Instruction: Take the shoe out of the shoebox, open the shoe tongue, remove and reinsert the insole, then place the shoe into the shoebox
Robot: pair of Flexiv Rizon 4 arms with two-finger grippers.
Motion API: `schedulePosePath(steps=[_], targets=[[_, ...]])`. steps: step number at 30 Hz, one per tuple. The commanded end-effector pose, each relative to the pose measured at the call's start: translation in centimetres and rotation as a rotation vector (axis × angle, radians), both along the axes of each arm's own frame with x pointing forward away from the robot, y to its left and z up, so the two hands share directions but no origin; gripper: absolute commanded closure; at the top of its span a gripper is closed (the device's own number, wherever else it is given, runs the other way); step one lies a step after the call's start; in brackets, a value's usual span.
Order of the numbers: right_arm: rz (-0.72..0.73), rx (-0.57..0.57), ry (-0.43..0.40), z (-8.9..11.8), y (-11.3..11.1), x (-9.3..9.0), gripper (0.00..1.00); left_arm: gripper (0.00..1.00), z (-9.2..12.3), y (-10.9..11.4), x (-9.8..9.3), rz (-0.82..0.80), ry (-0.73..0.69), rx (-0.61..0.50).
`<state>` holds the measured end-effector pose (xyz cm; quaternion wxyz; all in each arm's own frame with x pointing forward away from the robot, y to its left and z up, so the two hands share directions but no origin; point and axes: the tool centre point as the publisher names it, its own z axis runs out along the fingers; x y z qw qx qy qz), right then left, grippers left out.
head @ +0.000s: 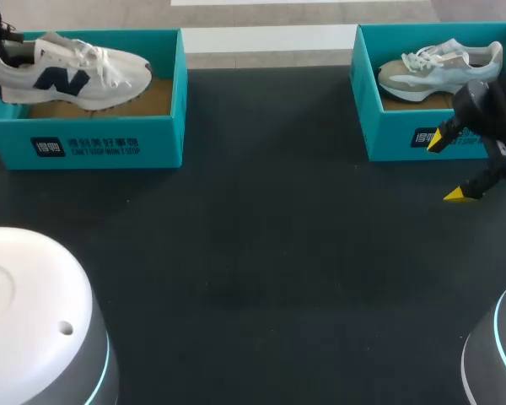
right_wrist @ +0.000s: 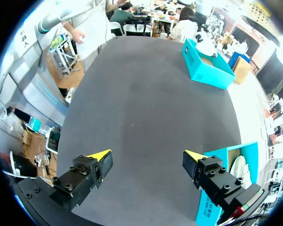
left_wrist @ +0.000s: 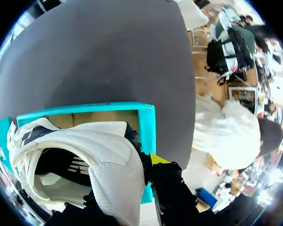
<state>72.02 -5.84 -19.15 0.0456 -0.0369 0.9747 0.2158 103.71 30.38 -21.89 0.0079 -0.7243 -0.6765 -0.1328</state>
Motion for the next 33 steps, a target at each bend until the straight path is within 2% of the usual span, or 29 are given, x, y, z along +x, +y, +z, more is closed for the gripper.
schedulePosePath(steps=[1,15,18,27,33], targets=[[0.000,-0.002,0.001,-0.1,0.0,0.1,0.00,1.00,-0.6,0.2,0.2,-0.142,0.019,-0.025],[0.000,-0.002,0.001,-0.1,0.0,0.1,0.00,1.00,0.9,0.8,0.7,-0.014,0.028,-0.088],[0.000,-0.002,0.001,-0.1,0.0,0.1,0.00,1.00,0.3,0.4,1.1,0.003,0.005,-0.056],[0.000,-0.002,0.001,-0.1,0.0,0.1,0.00,1.00,-2.1,-0.6,3.3,0.013,0.005,-0.095],[0.000,-0.002,0.001,-0.1,0.0,0.1,0.00,1.00,-5.4,-1.6,3.4,0.036,0.038,-0.087]])
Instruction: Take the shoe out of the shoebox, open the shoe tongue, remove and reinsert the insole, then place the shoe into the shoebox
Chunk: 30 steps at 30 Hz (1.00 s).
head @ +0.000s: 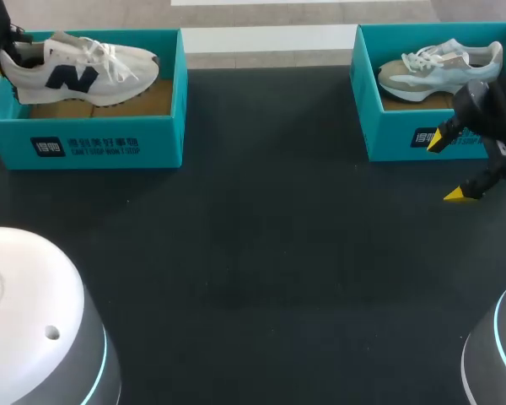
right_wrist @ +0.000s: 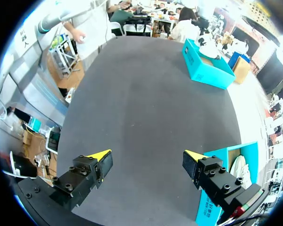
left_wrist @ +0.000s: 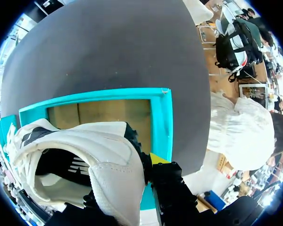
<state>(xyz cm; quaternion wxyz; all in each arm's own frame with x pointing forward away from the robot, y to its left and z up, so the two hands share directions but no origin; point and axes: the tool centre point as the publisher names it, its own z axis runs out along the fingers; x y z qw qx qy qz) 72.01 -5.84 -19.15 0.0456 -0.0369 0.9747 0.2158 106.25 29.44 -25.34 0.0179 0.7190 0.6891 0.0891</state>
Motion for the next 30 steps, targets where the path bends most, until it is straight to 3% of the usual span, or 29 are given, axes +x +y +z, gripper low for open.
schedulePosePath(steps=[1,15,30], targets=[[0.000,-0.002,0.001,-0.1,0.0,0.1,0.00,1.00,-2.3,-0.8,0.9,0.020,0.012,0.010],[0.000,-0.002,0.001,-0.1,0.0,0.1,0.00,1.00,-8.0,-1.4,-0.1,0.062,0.053,0.041],[0.000,-0.002,0.001,-0.1,0.0,0.1,0.00,1.00,-10.9,-0.5,-1.5,0.111,0.090,0.070]])
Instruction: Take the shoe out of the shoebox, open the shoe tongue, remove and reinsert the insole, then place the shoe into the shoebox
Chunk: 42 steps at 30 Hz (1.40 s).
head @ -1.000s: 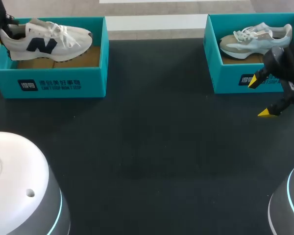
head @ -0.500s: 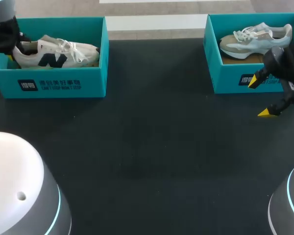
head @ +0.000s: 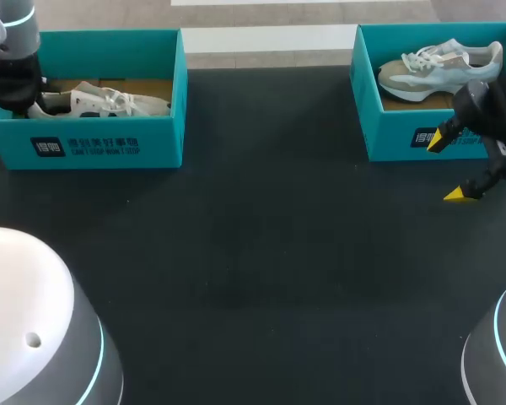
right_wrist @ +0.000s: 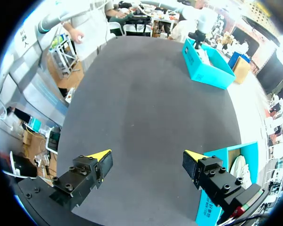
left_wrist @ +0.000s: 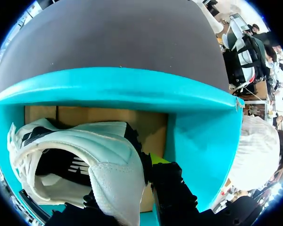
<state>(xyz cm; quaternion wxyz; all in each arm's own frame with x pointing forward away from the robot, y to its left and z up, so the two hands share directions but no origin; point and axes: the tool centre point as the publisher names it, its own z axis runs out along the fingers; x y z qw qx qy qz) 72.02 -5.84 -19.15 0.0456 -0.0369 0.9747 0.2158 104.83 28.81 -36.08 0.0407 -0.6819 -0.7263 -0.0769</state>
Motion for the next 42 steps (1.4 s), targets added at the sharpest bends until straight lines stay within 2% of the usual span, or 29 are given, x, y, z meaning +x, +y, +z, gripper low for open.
schedulePosePath(steps=[1,12,13,14,15,17,18,19,29,42], targets=[[0.000,-0.002,0.001,-0.1,0.0,0.1,0.00,1.00,-0.2,0.2,-0.3,-0.005,-0.003,0.013],[0.000,-0.002,0.001,-0.1,0.0,0.1,0.00,1.00,-2.7,1.2,-0.6,0.011,0.023,0.053],[0.000,-0.002,0.001,-0.1,0.0,0.1,0.00,0.80,-2.8,1.2,-0.6,0.012,0.027,0.054],[0.000,-0.002,0.001,-0.1,0.0,0.1,0.00,0.66,-2.9,1.2,-0.6,0.012,0.029,0.054],[0.000,-0.002,0.001,-0.1,0.0,0.1,0.00,0.59,-2.9,1.2,-0.6,0.013,0.036,0.049],[0.000,-0.002,0.001,-0.1,0.0,0.1,0.00,0.28,-2.5,1.4,-0.7,0.006,0.042,0.030],[0.000,-0.002,0.001,-0.1,0.0,0.1,0.00,0.09,-2.3,1.4,-0.7,0.004,0.043,0.025],[0.000,-0.002,0.001,-0.1,0.0,0.1,0.00,0.00,-2.0,1.5,-0.7,0.005,0.042,0.016],[0.000,-0.002,0.001,-0.1,0.0,0.1,0.00,0.00,1.4,2.1,-0.8,0.003,0.038,-0.071],[0.000,-0.002,0.001,-0.1,0.0,0.1,0.00,0.00,5.7,2.3,-0.9,-0.006,0.052,-0.079]])
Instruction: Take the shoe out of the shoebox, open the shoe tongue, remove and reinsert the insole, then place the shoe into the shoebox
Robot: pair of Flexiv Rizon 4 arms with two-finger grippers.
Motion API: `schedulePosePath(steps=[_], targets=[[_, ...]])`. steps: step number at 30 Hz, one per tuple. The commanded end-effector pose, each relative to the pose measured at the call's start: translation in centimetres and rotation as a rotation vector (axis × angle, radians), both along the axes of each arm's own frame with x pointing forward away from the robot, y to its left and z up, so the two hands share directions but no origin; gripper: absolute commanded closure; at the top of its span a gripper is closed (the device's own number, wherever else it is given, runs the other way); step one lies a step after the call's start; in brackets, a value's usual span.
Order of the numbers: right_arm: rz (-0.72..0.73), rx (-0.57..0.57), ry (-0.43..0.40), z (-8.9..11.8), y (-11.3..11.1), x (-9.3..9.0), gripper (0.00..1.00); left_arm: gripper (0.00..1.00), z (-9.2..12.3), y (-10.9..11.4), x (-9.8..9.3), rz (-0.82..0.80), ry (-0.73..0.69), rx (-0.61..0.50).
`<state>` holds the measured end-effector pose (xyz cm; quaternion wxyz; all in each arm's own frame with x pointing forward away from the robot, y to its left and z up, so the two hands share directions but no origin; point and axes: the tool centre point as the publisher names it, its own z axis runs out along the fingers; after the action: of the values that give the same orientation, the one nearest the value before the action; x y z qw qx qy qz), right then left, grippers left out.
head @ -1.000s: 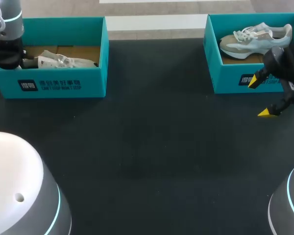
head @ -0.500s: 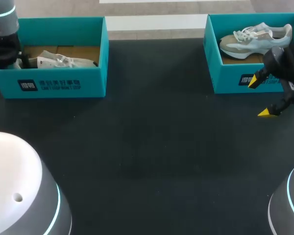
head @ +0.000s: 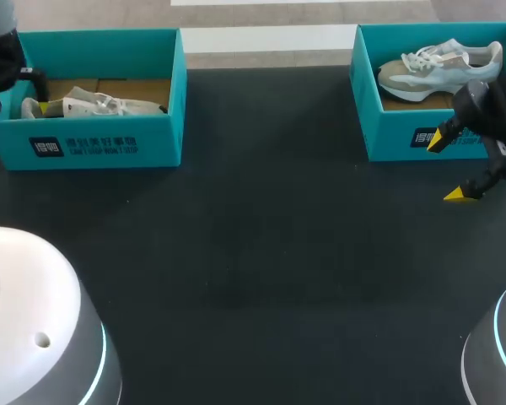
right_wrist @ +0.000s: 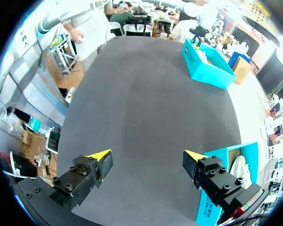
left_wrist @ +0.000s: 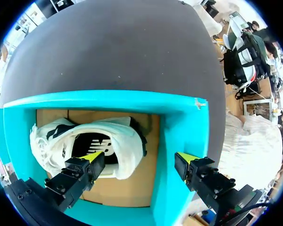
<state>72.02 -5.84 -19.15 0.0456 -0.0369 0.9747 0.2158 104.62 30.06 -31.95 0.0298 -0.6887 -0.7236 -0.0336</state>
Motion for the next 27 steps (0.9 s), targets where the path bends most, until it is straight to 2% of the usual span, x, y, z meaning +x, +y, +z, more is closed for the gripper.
schedulePosePath(steps=[1,8,14,20,22,24,27], targets=[[0.000,-0.002,0.001,-0.1,0.0,0.1,0.00,0.00,2.1,1.0,-0.9,0.019,0.000,-0.002],[0.000,-0.002,0.001,-0.1,0.0,0.1,0.00,0.00,6.3,1.0,-2.2,0.084,-0.009,-0.023],[0.000,-0.002,0.001,-0.1,0.0,0.1,0.00,0.00,9.4,0.2,-4.3,0.099,0.036,-0.053],[0.000,-0.002,0.001,-0.1,0.0,0.1,0.00,0.00,11.2,-0.7,-6.9,0.032,0.089,-0.083],[0.000,-0.002,0.001,-0.1,0.0,0.1,0.00,0.00,11.2,-0.7,-6.9,0.032,0.089,-0.083],[-0.091,-0.002,0.024,0.4,-0.8,1.1,0.00,0.00,11.2,-0.7,-6.9,0.032,0.089,-0.083],[-0.191,0.006,0.017,1.2,-1.6,2.8,0.00,0.00,11.2,-0.7,-6.9,0.032,0.089,-0.083]])
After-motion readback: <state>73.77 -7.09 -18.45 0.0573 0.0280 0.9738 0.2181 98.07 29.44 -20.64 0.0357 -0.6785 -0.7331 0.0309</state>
